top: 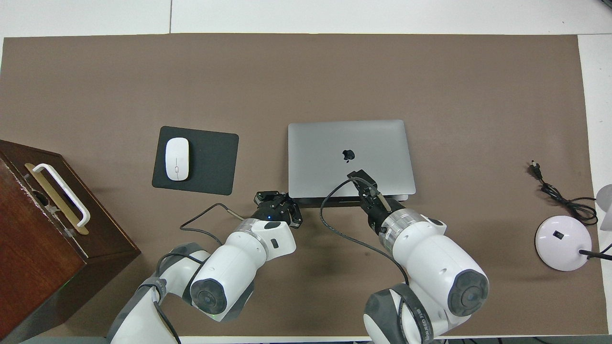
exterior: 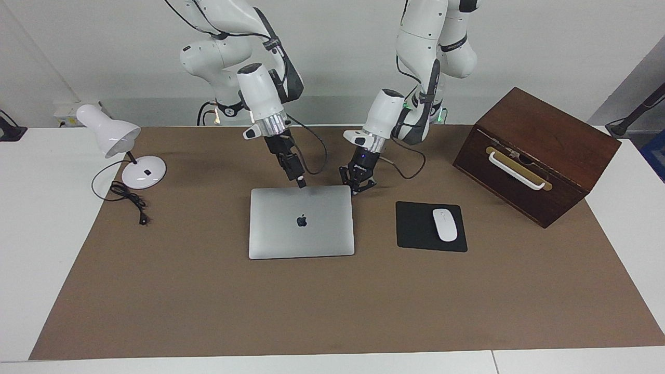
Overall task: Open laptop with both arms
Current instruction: 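Hold the laptop base with the left gripper while the right gripper grips the lid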
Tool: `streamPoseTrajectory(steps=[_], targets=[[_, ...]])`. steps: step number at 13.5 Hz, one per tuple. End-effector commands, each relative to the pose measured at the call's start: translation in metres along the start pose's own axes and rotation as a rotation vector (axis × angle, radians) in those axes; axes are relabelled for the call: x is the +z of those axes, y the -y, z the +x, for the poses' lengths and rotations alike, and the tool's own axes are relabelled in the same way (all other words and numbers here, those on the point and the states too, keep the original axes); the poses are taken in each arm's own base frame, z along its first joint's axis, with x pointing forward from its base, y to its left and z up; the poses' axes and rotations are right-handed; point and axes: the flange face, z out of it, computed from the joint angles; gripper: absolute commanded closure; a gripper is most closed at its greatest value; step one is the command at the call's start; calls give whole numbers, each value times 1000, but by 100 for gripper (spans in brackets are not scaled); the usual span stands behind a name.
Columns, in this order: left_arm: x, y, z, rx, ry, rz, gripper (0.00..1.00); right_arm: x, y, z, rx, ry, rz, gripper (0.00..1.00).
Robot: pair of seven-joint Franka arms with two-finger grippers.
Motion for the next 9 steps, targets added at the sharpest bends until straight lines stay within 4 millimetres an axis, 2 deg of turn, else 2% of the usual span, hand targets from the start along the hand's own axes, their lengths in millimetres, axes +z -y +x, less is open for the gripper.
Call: streamPoseTrajectory(steps=[1, 5, 9], targets=[[8, 3, 3, -14, -14, 8, 100, 10, -5, 0, 24, -10, 19, 0], [15, 7, 2, -18, -6, 14, 100, 23, -11, 1, 20, -18, 11, 0], [18, 6, 1, -17, -3, 14, 100, 24, -8, 2, 16, -19, 15, 0]])
